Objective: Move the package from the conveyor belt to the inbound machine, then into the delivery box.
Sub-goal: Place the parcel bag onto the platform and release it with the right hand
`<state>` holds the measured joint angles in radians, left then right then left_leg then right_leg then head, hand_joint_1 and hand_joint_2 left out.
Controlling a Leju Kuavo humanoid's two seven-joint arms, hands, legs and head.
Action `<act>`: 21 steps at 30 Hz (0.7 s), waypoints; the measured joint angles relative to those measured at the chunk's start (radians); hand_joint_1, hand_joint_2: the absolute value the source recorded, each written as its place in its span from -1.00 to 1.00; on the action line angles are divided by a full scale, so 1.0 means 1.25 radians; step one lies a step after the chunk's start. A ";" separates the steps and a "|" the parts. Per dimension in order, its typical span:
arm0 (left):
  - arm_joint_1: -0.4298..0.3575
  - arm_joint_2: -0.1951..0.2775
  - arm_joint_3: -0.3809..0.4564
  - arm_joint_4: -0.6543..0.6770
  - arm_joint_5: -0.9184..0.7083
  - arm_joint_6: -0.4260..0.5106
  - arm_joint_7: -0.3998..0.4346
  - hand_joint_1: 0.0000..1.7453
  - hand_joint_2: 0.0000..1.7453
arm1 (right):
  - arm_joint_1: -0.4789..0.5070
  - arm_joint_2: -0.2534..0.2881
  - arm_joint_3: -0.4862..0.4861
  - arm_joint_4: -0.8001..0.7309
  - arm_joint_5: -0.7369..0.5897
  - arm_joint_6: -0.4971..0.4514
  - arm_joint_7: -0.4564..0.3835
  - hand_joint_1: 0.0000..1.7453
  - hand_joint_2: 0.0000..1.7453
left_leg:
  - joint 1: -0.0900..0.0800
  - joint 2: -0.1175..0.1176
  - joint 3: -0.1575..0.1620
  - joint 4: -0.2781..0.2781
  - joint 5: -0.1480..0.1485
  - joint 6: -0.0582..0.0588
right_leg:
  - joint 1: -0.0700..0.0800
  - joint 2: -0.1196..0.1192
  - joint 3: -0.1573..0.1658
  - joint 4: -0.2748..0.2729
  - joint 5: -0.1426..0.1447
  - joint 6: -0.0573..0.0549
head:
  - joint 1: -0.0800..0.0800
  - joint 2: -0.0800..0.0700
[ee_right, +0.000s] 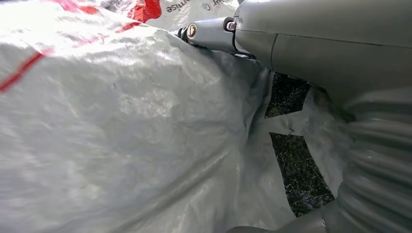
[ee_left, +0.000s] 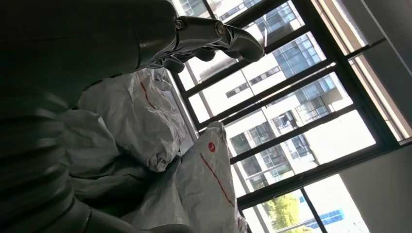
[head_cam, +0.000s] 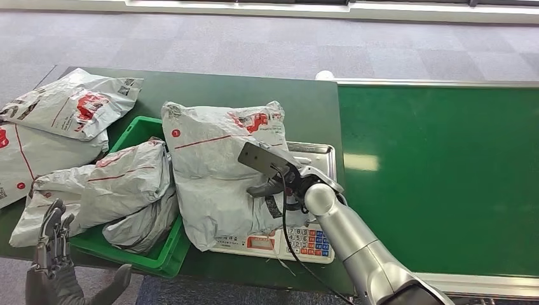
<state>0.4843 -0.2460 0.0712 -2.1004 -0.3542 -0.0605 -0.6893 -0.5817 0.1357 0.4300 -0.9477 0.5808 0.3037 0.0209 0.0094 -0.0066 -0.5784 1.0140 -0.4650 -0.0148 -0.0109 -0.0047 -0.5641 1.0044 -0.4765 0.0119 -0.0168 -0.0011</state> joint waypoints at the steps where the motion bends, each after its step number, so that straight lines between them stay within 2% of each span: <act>1: -0.003 0.011 -0.013 0.001 -0.019 0.016 0.005 -1.00 1.00 | 0.016 -0.004 0.000 -0.023 -0.017 -0.002 -0.014 -1.00 1.00 | 0.000 0.000 0.000 0.000 0.000 0.000 | 0.000 0.000 0.000 0.000 0.000 0.000 | 0.000 0.000; 4: -0.029 0.057 -0.062 0.011 -0.075 0.087 0.049 -1.00 1.00 | 0.080 -0.032 -0.001 -0.121 -0.051 -0.024 -0.034 -1.00 1.00 | 0.000 -0.001 -0.001 0.000 0.000 0.000 | 0.000 -0.001 -0.001 0.000 0.000 0.000 | 0.000 0.000; 6: -0.062 0.089 -0.096 0.021 -0.106 0.116 0.081 -1.00 1.00 | 0.128 -0.052 -0.010 -0.195 -0.074 -0.076 -0.064 -1.00 1.00 | 0.000 -0.001 -0.001 0.000 0.000 0.000 | 0.000 -0.002 -0.001 0.000 0.000 0.000 | 0.000 0.000; 8: -0.112 0.113 -0.126 0.035 -0.132 0.120 0.109 -1.00 1.00 | 0.184 -0.065 -0.033 -0.282 -0.101 -0.180 -0.137 -1.00 1.00 | 0.000 -0.001 -0.002 0.001 0.000 0.001 | 0.000 -0.002 -0.002 0.000 0.000 0.000 | 0.000 0.000; 11: -0.217 0.134 -0.177 0.067 -0.170 0.107 0.159 -1.00 1.00 | 0.281 -0.070 -0.090 -0.443 -0.135 -0.416 -0.310 -1.00 1.00 | 0.000 -0.006 -0.004 0.001 0.001 0.002 | -0.001 -0.007 -0.001 0.000 0.000 0.000 | 0.000 0.000; 12: -0.249 0.139 -0.194 0.078 -0.178 0.104 0.174 -1.00 1.00 | 0.306 -0.070 -0.108 -0.495 -0.141 -0.472 -0.346 -1.00 1.00 | 0.000 -0.006 -0.004 0.001 0.001 0.001 | -0.001 -0.006 -0.001 0.000 0.001 0.000 | 0.000 0.000; 13: -0.275 0.144 -0.210 0.087 -0.183 0.102 0.184 -1.00 1.00 | 0.326 -0.070 -0.123 -0.538 -0.144 -0.504 -0.364 -1.00 1.00 | 0.000 -0.003 -0.004 0.001 0.000 0.001 | -0.001 -0.004 -0.001 0.000 0.001 0.000 | 0.000 0.000; 16: -0.324 0.155 -0.241 0.105 -0.190 0.101 0.198 -1.00 1.00 | 0.370 -0.071 -0.145 -0.620 -0.145 -0.533 -0.384 -1.00 1.00 | 0.000 0.005 -0.002 0.001 -0.001 0.001 | -0.001 0.005 -0.003 0.000 0.003 0.000 | 0.000 0.000; 18: -0.353 0.161 -0.259 0.115 -0.202 0.098 0.219 -1.00 1.00 | 0.393 -0.071 -0.155 -0.659 -0.136 -0.582 -0.410 -1.00 1.00 | 0.000 0.005 -0.002 0.001 0.000 0.001 | -0.001 0.005 -0.004 0.000 0.003 0.000 | 0.000 0.000; 21: -0.411 0.165 -0.294 0.141 -0.250 0.076 0.305 -1.00 1.00 | 0.434 -0.072 -0.174 -0.724 -0.127 -0.661 -0.420 -1.00 1.00 | 0.000 0.003 -0.002 0.001 0.000 0.001 | 0.000 0.003 -0.003 0.000 0.003 0.000 | 0.000 0.000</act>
<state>-0.0295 -0.0395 -0.2969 -1.9243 -0.6671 0.0347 -0.3077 -0.0387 0.0451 0.2121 -1.8524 0.4219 -0.5222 -0.5045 0.0091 -0.0025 -0.5810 1.0158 -0.4650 -0.0131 -0.0115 -0.0010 -0.5679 1.0040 -0.4730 0.0124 -0.0168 -0.0011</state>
